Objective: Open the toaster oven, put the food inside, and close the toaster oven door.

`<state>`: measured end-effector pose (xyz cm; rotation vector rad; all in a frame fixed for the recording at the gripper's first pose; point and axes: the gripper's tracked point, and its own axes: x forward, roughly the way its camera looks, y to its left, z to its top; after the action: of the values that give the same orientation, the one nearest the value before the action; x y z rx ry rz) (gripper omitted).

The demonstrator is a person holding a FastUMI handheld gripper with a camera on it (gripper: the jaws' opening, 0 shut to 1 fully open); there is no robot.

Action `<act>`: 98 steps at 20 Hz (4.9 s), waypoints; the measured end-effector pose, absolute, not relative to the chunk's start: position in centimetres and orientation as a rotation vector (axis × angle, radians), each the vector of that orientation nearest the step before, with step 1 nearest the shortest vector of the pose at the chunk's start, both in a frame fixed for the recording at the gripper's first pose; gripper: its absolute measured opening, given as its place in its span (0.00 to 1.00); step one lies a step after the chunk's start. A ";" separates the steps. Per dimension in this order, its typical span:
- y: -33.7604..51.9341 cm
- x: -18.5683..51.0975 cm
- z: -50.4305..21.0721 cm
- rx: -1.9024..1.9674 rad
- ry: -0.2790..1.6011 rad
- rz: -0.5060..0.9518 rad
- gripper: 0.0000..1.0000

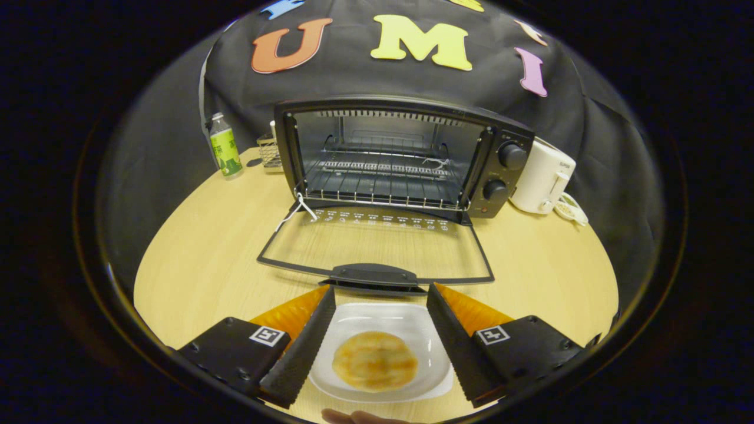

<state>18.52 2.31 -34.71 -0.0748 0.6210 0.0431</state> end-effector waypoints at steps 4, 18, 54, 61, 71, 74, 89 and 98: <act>2.7 15.0 -32.8 -0.074 0.508 0.078 1.00; 2.8 10.7 -37.1 0.018 0.356 0.034 1.00; 3.0 21.3 -27.6 0.424 0.218 0.205 0.85; 3.3 29.1 -27.7 0.737 0.280 0.257 0.85; 2.4 37.5 -26.6 0.665 0.172 0.186 0.85; 1.5 39.2 -28.0 0.708 0.193 0.153 0.85; 1.1 37.8 -27.8 0.666 0.234 0.177 1.00; -0.6 31.2 -30.4 0.479 0.348 0.147 1.00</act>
<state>31.24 -0.61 -30.42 0.4786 0.3477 0.1467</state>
